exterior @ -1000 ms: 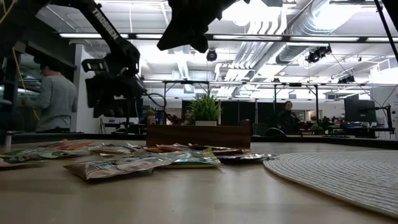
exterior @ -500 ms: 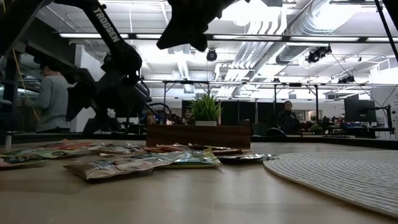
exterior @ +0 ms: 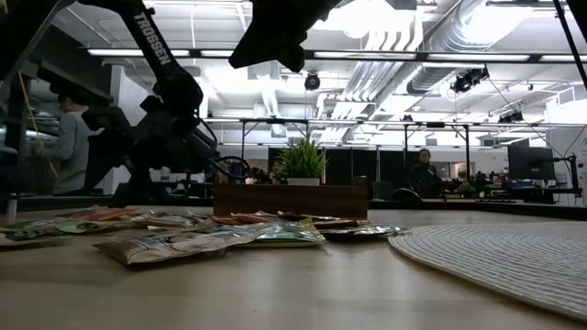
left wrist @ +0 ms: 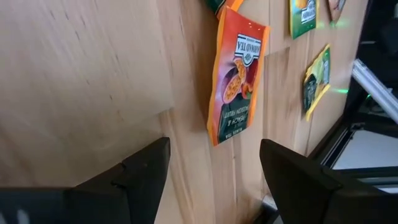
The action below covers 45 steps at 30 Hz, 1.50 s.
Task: Pick & Place Tea
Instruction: Put the orange tea bag into the left section of the wooden organizer
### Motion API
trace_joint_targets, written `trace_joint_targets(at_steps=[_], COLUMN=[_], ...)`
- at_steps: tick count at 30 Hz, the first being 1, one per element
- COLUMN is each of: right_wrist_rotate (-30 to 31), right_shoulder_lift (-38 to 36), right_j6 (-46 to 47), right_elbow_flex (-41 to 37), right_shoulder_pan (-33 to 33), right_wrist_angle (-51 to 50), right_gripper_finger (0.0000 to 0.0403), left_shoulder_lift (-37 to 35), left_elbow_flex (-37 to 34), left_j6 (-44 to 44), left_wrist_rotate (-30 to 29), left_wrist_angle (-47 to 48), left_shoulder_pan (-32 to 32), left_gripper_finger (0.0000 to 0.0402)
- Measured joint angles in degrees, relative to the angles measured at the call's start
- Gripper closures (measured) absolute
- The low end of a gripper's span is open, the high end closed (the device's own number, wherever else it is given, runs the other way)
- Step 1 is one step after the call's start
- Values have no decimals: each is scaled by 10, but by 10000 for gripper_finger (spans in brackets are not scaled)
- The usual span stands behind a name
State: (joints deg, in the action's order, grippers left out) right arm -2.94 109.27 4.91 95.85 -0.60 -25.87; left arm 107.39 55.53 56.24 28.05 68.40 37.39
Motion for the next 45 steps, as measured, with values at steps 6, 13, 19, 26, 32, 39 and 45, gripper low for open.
trace_joint_targets(at_steps=[6, 13, 19, 26, 32, 39, 45], right_wrist_rotate=[0, 11, 12, 13, 13, 13, 13], right_shoulder_lift=[0, 0, 0, 0, 0, 0, 0], right_j6=[1, 1, 1, 0, 1, 1, 1], right_elbow_flex=[0, 0, 0, 0, 0, 0, 0], right_shoulder_pan=[0, 0, 0, 0, 0, 0, 0], right_wrist_angle=[0, 0, 0, 0, 0, 0, 0], right_gripper_finger=[391, 391, 391, 391, 391, 391, 391], left_shoulder_lift=[0, 1, 1, 1, 2, 2, 1], left_elbow_flex=[-1, -1, -1, -1, -1, -1, -1], left_j6=[-11, -41, -55, -66, -71, -75, -86], left_wrist_rotate=[7, 5, 1, -1, 18, 9, -2], left_wrist_angle=[-5, -8, -9, -10, -9, -9, -8], left_shoulder_pan=[0, -3, -4, -4, -4, -23, -48], left_gripper_finger=[150, 150, 150, 150, 149, 149, 149])
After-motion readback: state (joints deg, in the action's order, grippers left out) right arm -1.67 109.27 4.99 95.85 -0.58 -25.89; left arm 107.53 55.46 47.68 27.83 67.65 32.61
